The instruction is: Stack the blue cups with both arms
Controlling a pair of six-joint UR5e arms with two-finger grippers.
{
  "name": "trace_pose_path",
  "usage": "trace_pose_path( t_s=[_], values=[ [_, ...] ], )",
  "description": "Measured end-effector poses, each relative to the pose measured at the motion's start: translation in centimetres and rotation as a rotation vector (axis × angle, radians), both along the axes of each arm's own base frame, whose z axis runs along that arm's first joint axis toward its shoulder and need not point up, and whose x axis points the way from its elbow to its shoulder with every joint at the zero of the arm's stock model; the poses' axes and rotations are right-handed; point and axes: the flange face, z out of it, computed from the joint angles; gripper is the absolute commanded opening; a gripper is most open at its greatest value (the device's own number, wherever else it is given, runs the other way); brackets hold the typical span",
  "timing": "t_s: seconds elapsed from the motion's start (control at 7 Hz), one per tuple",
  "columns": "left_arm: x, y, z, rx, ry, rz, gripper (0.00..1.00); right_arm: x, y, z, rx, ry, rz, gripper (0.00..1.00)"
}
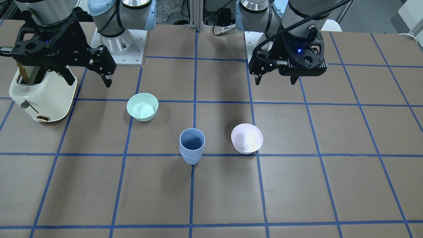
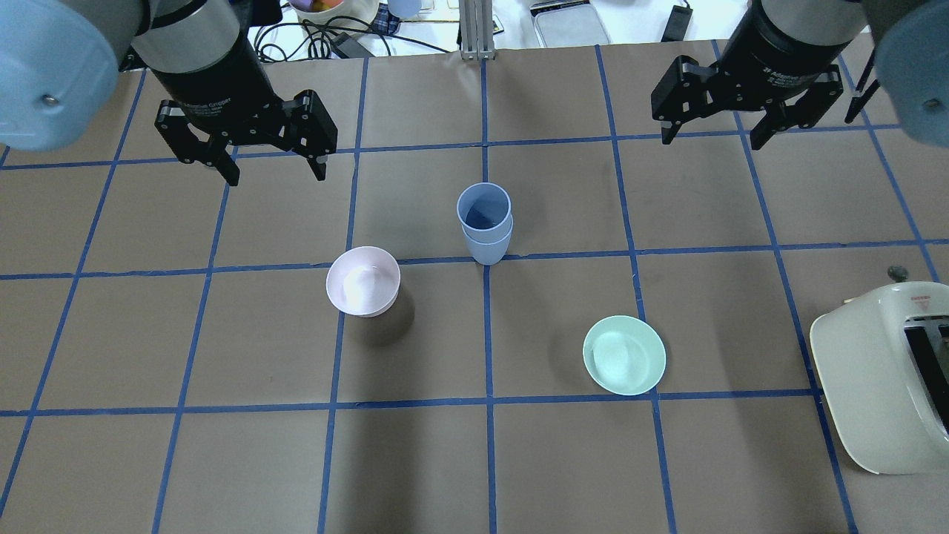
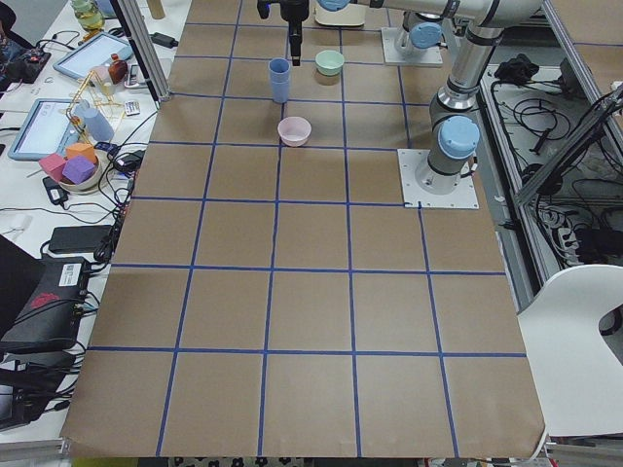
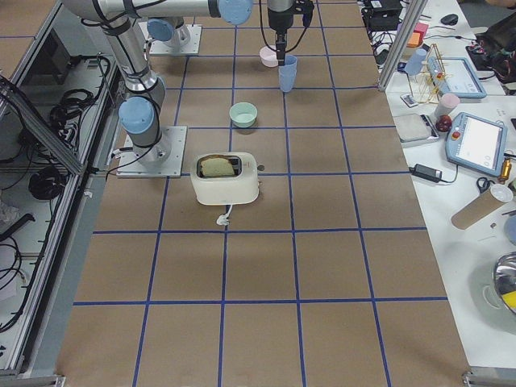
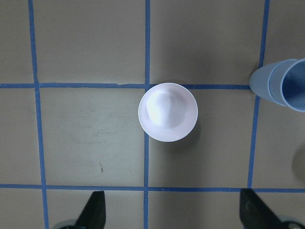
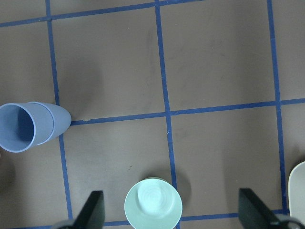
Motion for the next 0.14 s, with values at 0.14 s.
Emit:
trace_pose_path(
  t_s=[0.14],
  values=[
    [-0.03,-0.02,0.02,-0.001,0.001,0.0,1.0,-0.08,0.03,0.01,0.0,0.003,0.0,1.0]
  ],
)
